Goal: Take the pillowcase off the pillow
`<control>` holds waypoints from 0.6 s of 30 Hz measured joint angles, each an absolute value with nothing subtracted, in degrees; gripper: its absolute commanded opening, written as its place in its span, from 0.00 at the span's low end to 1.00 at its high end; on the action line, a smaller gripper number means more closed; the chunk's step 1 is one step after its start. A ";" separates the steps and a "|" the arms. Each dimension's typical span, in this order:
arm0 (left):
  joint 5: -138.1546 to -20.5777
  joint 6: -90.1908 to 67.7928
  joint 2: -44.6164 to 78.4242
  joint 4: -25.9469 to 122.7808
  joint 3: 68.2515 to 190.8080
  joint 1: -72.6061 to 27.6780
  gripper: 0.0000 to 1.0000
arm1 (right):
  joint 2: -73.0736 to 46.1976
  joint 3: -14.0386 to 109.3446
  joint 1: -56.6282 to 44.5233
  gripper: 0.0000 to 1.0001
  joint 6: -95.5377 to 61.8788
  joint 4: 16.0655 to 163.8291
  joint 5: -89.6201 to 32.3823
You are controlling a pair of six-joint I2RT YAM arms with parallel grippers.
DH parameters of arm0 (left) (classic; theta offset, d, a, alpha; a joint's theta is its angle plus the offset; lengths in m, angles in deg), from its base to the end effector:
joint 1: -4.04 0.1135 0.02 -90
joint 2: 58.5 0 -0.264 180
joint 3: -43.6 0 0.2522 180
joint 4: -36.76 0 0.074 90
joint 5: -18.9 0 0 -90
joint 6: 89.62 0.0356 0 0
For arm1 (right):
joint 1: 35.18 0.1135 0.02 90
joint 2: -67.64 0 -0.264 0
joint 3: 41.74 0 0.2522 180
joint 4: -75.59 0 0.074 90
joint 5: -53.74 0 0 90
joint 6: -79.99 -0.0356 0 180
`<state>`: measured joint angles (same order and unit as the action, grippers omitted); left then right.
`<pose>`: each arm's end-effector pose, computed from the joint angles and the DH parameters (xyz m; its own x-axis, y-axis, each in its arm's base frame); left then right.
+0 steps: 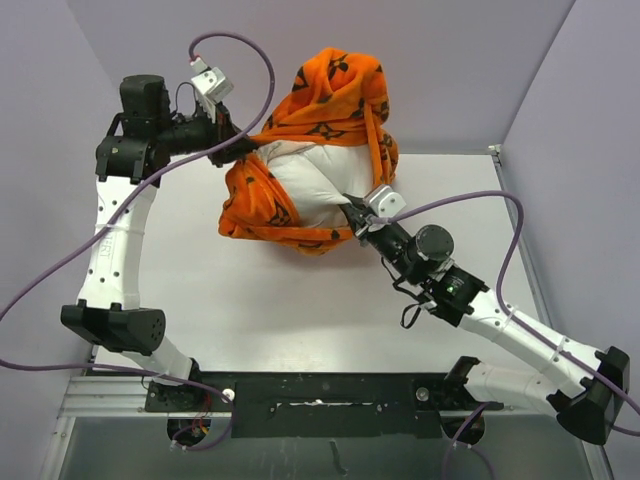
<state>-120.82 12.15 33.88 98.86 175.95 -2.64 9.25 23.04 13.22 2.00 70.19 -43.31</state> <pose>0.3088 -0.0635 0.5027 -0.2078 0.1571 -0.9655 0.8371 0.5392 -0.0924 0.1621 0.1760 0.3887 0.2705 -0.0064 -0.9627 -0.6196 0.7642 -0.1792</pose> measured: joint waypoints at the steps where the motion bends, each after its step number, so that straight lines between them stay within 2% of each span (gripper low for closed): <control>1: -121.26 11.84 33.88 99.71 174.92 -3.10 0.02 | 9.01 23.68 13.31 0.00 1.58 71.46 -43.31; 3: -122.11 10.97 34.05 100.85 173.76 -4.30 0.01 | 8.03 25.49 13.70 0.01 1.25 74.19 -43.35; 5: -123.05 9.70 34.49 101.50 173.50 -5.57 0.00 | 6.39 28.18 14.05 0.11 1.06 77.63 -43.35; 6: -124.05 8.63 34.97 101.61 173.69 -6.25 0.00 | 5.62 29.36 14.10 0.23 1.03 79.00 -43.33; 8: -126.30 6.36 36.30 101.85 174.83 -6.75 0.00 | 4.99 31.07 14.08 0.61 0.95 81.65 -43.05; 9: -128.03 4.59 37.40 101.87 175.81 -6.77 0.00 | 4.99 31.98 14.03 0.73 0.95 83.42 -42.57; 10: -129.65 2.64 38.62 101.85 176.73 -6.79 0.00 | 5.01 33.38 14.01 0.78 1.60 85.71 -41.56; 18: -134.70 -10.27 44.30 101.06 179.14 -7.56 0.00 | 6.87 46.19 14.62 0.92 9.60 98.76 -33.98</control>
